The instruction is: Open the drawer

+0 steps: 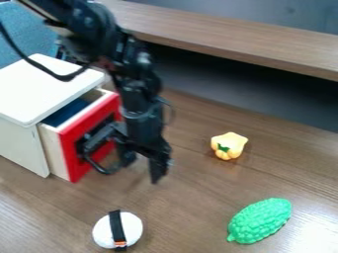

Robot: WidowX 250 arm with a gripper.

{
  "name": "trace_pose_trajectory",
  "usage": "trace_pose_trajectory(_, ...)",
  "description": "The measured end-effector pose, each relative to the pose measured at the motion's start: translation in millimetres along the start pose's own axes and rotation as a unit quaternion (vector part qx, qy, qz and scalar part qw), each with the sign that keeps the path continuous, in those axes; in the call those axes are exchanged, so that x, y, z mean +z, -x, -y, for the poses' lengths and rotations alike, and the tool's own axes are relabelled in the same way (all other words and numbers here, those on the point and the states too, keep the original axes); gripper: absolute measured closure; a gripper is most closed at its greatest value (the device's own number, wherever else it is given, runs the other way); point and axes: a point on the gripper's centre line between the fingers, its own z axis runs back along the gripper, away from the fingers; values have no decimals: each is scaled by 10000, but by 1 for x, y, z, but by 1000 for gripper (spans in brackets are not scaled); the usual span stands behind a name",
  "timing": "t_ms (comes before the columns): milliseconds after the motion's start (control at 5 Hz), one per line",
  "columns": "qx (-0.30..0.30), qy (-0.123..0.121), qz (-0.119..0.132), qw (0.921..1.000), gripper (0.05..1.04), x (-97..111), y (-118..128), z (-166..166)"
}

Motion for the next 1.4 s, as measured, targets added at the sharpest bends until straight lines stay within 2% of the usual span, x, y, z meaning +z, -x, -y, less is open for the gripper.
trace_pose_trajectory(200,-327,29,8,9995,84,3,-2,27)
trace_pose_trajectory(600,-333,-42,59,9994,84,10,0,33)
trace_pose_trajectory(800,-299,-136,215,9992,84,23,0,31)
trace_pose_trajectory(1000,-314,-142,315,9989,84,32,1,32)
trace_pose_trajectory(1200,-348,-29,326,9989,84,33,0,36)
trace_pose_trajectory(1400,-371,-35,323,9988,84,33,0,38)
